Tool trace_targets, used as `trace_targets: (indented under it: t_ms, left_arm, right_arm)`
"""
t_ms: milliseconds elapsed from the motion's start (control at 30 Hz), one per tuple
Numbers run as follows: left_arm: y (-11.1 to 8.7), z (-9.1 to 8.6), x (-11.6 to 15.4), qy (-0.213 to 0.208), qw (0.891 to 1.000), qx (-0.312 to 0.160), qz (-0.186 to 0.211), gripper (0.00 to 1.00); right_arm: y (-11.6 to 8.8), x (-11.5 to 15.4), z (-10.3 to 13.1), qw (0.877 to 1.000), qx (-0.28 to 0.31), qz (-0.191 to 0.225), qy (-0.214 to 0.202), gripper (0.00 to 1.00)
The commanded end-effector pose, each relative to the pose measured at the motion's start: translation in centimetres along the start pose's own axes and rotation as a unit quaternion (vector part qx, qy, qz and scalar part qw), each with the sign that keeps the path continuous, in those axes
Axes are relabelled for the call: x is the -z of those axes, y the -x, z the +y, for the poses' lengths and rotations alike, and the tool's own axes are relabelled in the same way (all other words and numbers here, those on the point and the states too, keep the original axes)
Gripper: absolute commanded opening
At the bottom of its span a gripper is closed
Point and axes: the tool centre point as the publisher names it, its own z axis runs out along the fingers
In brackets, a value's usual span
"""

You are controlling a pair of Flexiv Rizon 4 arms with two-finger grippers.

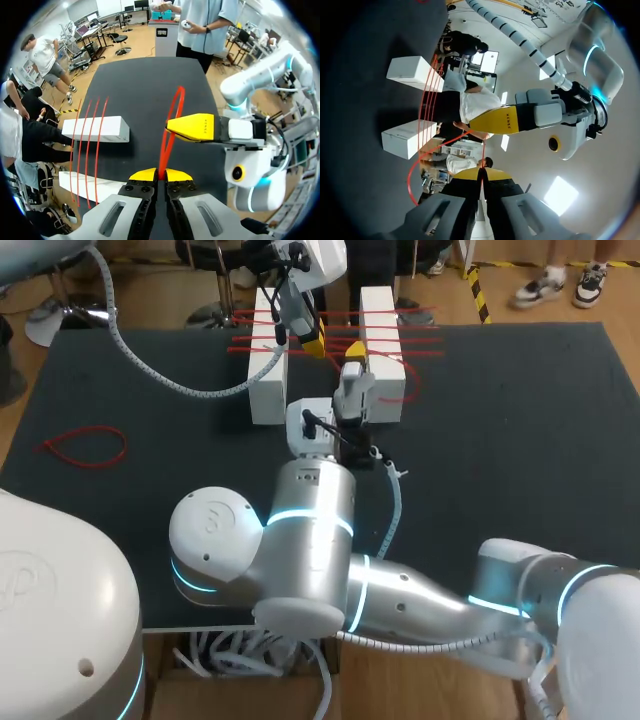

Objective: Grab the tape and strap the tape.

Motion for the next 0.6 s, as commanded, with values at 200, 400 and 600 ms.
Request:
trace_targets:
  t_ms: [200,400,600]
  left_arm:
    - [0.03,-0.1,0.09,0.003,1.0,0.001,0.0,0.0]
    - [0.03,-0.1,0.09,0.003,1.0,0.001,0.0,0.0]
    - [0.03,-0.1,0.09,0.003,1.0,0.001,0.0,0.0]
  right_arm:
    - [-0.04,-0.25,0.04,1.0,0.007,0.004,-0.001,0.0]
    - [-0.03,-0.15,-0.46,1.0,0.009,0.01,0.007,0.0]
    - [-0.26,0.14,-0.61,1.0,0.014,0.011,0.013,0.0]
